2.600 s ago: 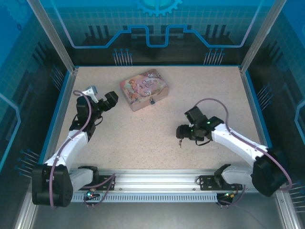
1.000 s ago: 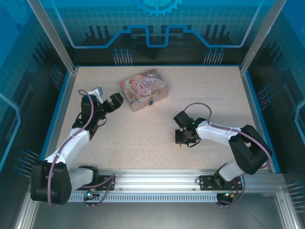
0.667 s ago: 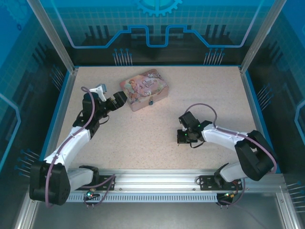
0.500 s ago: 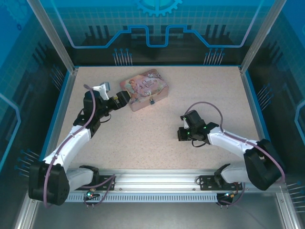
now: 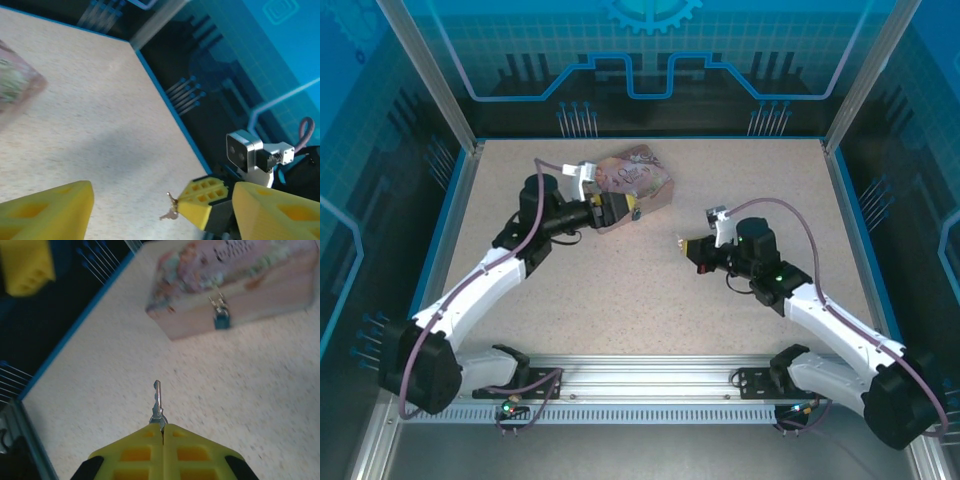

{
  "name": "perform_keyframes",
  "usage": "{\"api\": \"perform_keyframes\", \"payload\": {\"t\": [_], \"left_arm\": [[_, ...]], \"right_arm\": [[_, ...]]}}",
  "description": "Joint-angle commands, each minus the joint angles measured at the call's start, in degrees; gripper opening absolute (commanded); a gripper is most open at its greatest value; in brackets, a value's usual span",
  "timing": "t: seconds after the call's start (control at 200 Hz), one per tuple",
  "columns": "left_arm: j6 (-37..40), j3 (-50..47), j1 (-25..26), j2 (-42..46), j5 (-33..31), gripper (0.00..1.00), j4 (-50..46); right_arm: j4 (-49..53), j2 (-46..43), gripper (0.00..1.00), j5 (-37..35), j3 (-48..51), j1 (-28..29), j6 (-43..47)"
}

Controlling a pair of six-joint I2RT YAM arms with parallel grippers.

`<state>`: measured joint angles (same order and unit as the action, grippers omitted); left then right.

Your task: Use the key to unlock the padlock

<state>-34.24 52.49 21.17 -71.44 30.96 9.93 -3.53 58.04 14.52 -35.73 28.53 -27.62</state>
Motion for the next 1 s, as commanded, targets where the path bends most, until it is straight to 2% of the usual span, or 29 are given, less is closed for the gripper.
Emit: {"api": "perform_keyframes", "payload": {"t": [0.0, 0.21, 0.565, 0.725, 0.89, 0.97, 0.995], "left_arm": [[-3.66, 2.30, 3.08, -3.02, 3.59, 0.68, 5.09], [-6.52, 3.99, 7.52, -8.28, 4.09, 0.56, 10.48], [-7.90, 5.25, 10.81, -13.31, 4.80, 0.46, 13.68], [-8.61, 5.78, 11.20, -14.49, 5.21, 0.31, 15.20], [-8.31, 5.87, 11.35, -14.49, 4.99, 0.11, 15.47], [-7.92, 5.63, 11.32, -13.92, 4.52, 0.00, 15.73], [-7.74, 5.53, 11.36, -13.61, 4.14, 0.00, 15.77]], "right_arm": [[-8.06, -0.82, 0.00, 3.18, -1.66, -0.54, -2.54], [-13.00, -0.56, 0.00, 4.13, -2.46, -0.04, -5.42], [-15.02, -0.47, 0.01, 4.76, -2.45, 1.00, -6.76], [-14.42, -0.56, 0.01, 4.68, -2.42, 1.08, -6.75], [-13.42, -0.80, 0.02, 5.02, -2.60, 1.02, -6.28], [-12.22, -0.93, 0.06, 8.07, -3.64, -0.57, -5.90], [-10.87, -1.00, 0.09, 9.97, -3.69, -1.78, -6.38]]}}
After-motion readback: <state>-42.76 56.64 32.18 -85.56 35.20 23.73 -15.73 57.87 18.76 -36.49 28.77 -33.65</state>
